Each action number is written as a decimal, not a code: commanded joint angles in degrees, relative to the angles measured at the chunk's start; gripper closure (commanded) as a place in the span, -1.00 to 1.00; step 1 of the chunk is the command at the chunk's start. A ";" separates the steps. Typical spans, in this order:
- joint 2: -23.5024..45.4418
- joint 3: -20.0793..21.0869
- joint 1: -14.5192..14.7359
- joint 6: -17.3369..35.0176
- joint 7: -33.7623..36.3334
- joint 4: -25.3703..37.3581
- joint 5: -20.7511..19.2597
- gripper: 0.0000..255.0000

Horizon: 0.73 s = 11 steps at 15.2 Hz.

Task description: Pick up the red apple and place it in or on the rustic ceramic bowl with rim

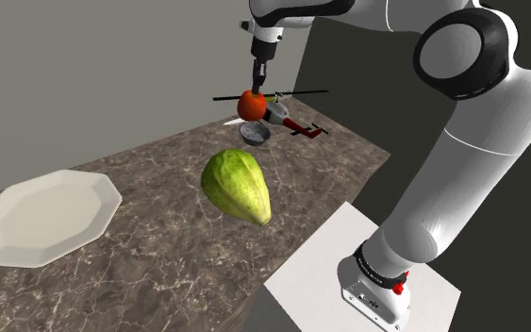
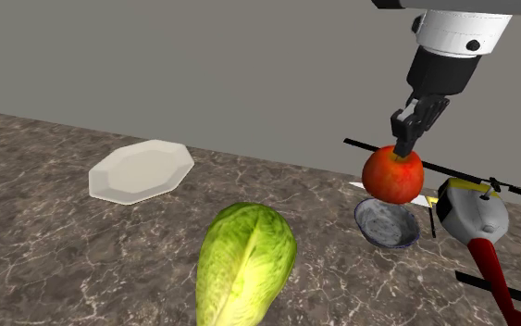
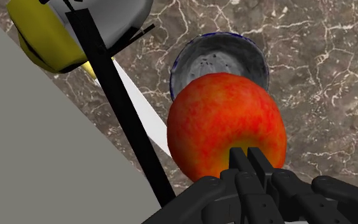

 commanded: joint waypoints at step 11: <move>-0.05 0.01 0.01 0.38 0.00 -0.38 0.00 -1.00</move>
